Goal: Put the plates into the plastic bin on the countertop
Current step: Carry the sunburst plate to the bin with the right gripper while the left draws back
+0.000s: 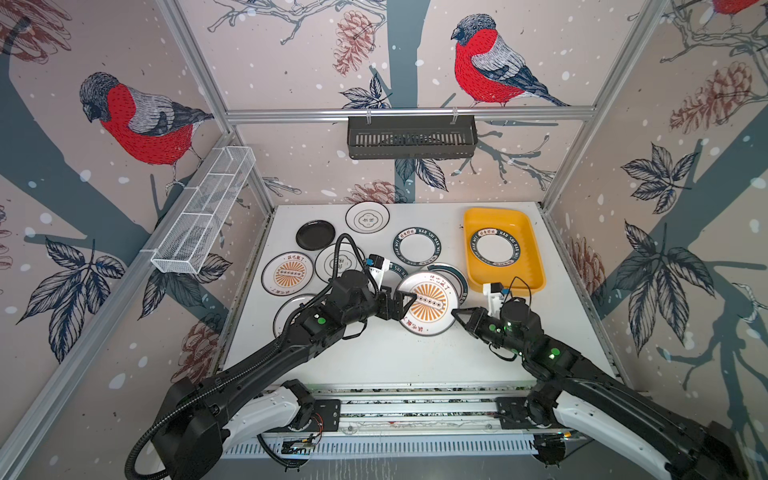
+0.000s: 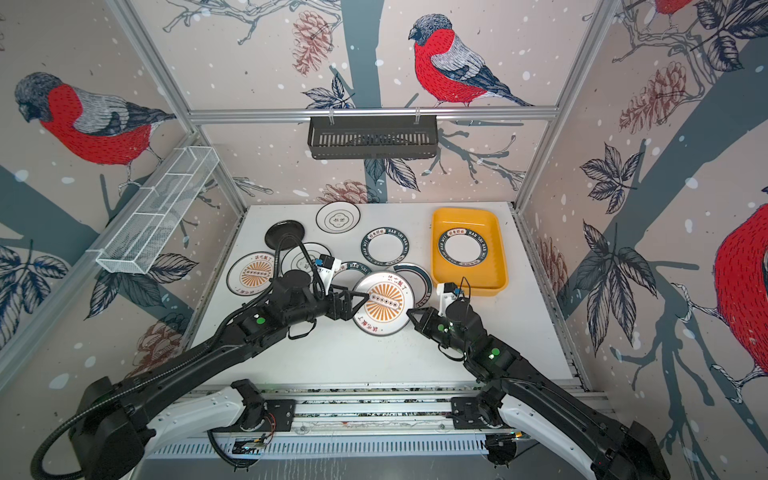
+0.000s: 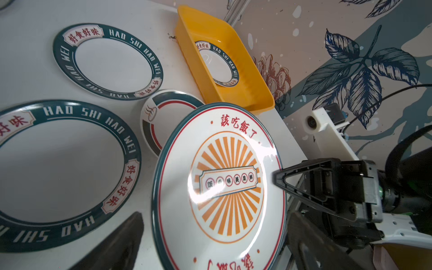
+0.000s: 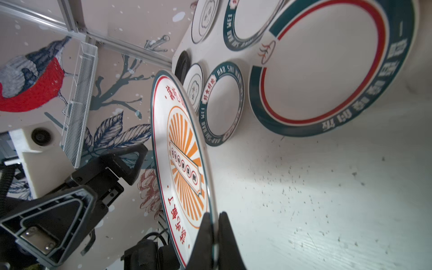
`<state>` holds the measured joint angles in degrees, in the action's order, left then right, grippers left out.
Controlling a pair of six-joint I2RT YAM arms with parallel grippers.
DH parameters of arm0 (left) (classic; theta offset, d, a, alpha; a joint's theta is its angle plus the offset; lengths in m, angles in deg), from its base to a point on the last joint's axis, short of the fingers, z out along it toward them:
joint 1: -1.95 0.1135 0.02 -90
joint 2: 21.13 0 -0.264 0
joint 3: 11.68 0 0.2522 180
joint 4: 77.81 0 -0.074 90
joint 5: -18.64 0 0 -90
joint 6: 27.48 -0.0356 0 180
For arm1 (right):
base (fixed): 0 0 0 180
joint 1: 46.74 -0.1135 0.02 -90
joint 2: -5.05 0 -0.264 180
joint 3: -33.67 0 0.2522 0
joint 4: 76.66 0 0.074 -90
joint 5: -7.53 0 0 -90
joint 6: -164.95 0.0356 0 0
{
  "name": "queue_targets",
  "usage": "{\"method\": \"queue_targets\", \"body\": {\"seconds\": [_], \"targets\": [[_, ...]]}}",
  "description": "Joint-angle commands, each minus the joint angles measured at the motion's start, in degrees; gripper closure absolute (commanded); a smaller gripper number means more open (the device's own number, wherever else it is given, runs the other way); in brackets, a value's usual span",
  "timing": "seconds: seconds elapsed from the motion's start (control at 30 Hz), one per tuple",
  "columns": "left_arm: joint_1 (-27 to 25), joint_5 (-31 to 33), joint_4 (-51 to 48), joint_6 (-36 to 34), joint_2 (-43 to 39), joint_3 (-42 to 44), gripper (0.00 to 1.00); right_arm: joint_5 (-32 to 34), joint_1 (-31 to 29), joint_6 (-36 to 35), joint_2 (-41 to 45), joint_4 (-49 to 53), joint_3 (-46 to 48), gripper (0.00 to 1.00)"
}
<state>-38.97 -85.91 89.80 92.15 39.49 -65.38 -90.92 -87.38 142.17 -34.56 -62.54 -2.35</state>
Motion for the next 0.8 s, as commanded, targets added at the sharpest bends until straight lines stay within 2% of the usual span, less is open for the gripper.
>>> {"method": "queue_targets", "body": {"seconds": [0.0,0.33,0.43,0.77], "targets": [[-0.1,0.86,7.08,-1.48,1.32,-2.05,0.04,1.87,3.34,-2.67,-0.07,1.64,-4.36,0.98],[-0.1,-2.07,16.66,-4.94,10.86,-9.24,0.04,-3.84,17.28,-5.78,-5.68,4.05,-15.88,0.99],[-0.12,-1.17,16.71,-6.4,14.26,-11.74,0.04,-4.76,20.04,-5.66,-6.73,3.71,-16.32,0.99],[-0.15,-0.84,19.44,-11.3,23.01,-18.82,0.04,-10.77,35.3,-3.74,-10.32,-0.01,-16.24,0.99]]}}
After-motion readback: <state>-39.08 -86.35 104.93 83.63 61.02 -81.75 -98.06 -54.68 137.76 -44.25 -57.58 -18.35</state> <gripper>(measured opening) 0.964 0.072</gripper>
